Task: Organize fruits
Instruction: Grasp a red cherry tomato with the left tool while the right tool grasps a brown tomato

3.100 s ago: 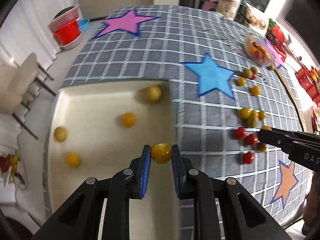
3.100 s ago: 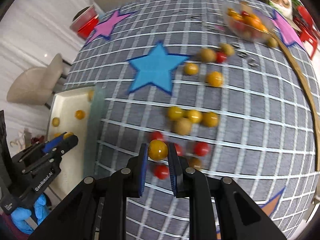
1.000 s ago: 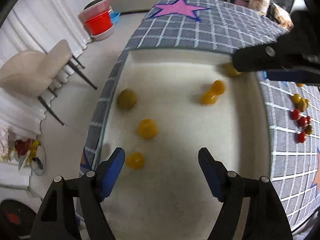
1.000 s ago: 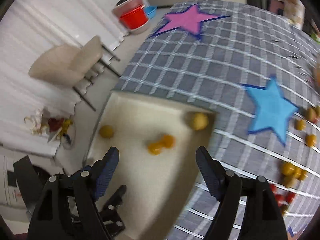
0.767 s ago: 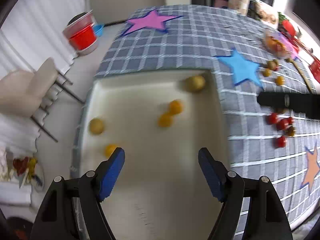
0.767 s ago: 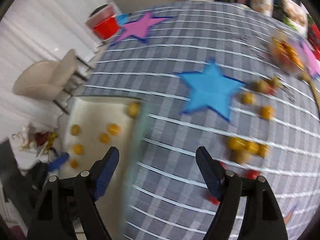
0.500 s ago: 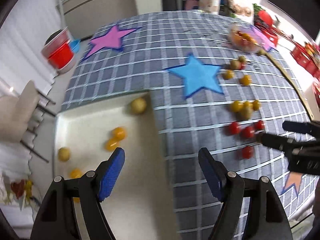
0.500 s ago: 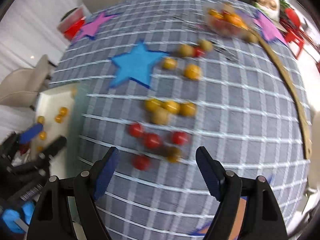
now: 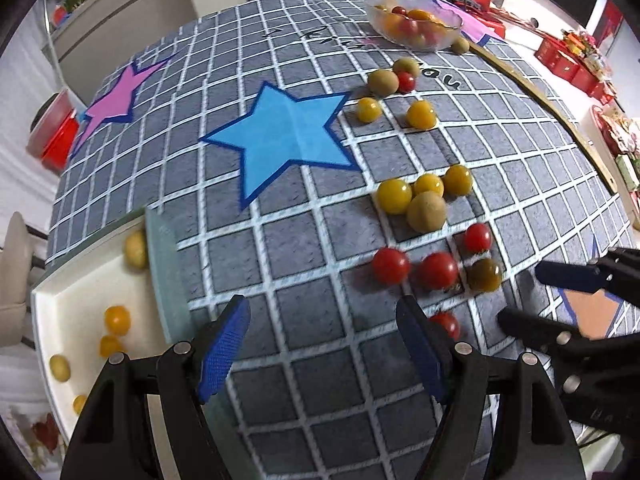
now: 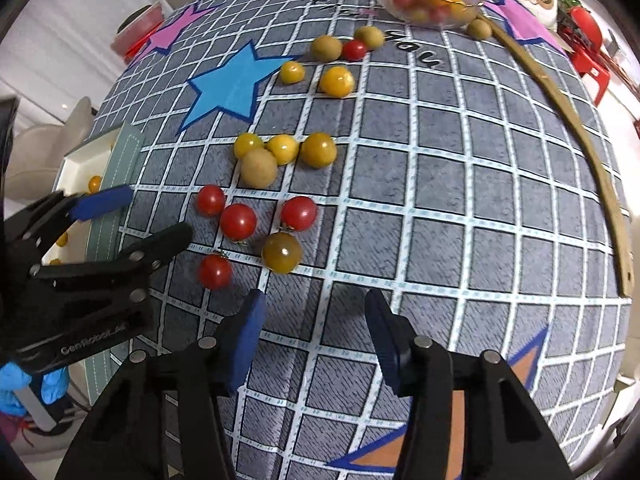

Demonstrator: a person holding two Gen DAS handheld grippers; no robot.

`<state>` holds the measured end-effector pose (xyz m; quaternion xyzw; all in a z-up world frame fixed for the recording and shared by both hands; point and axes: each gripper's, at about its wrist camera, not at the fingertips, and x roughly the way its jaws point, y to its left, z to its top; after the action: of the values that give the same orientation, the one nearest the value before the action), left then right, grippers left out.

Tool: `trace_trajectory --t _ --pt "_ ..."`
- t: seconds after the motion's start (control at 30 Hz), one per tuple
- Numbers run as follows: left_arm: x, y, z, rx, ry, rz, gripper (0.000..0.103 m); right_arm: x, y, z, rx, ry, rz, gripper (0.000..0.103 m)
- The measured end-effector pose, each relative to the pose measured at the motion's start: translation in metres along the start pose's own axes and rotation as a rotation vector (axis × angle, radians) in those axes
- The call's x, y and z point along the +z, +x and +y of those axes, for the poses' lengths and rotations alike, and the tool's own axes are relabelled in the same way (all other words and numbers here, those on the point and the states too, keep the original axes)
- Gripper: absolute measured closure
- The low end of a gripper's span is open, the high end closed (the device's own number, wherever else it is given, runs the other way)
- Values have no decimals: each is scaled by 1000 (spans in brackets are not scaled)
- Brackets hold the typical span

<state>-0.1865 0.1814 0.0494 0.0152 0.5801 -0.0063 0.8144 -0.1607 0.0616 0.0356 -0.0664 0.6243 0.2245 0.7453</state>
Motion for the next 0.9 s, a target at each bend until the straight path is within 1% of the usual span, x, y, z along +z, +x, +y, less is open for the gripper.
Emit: trace_trajectory --t 0.1,0.13,0.2,0.37,0.4,0.47,0.5,0.53,0.57,0.6,0.63,0.67,0.77,0.8,0.9 --pt "7 7 -4 -16 19 -3 27 3 4 2 14 -21 -9 49" --pt "9 9 -6 -20 26 -2 31 5 4 3 13 -36 -18 49" --pt "12 15 -7 -31 34 7 34 7 5 5 12 -57 -28 50" --pt "18 20 -10 -46 29 3 34 14 7 7 13 -85 -48 51" --pt "19 20 -10 -47 27 1 34 16 9 7 13 -88 -50 55" --pt "21 21 -9 -51 24 1 34 17 9 7 16 -93 -57 56" --pt "21 21 -9 -54 25 1 36 18 10 7 17 -96 -58 58" --pt "21 21 -9 -60 28 -1 42 18 10 8 22 -100 -58 59" --pt "21 20 -11 -62 35 -3 45 18 11 9 25 -105 -59 63" --pt "22 20 -13 -65 47 -4 49 19 12 10 34 -112 -57 71" --pt "22 20 -15 -67 52 -5 54 19 13 12 51 -117 -51 76" --pt "22 19 -16 -72 58 -5 56 21 14 14 61 -120 -45 80" --pt "23 18 -20 -84 65 -8 71 21 15 12 83 -93 -37 80" --pt "23 17 -20 -92 62 -6 81 21 15 9 96 -70 -30 80" --pt "23 16 -15 -146 15 10 81 16 12 -1 107 -22 -22 80"
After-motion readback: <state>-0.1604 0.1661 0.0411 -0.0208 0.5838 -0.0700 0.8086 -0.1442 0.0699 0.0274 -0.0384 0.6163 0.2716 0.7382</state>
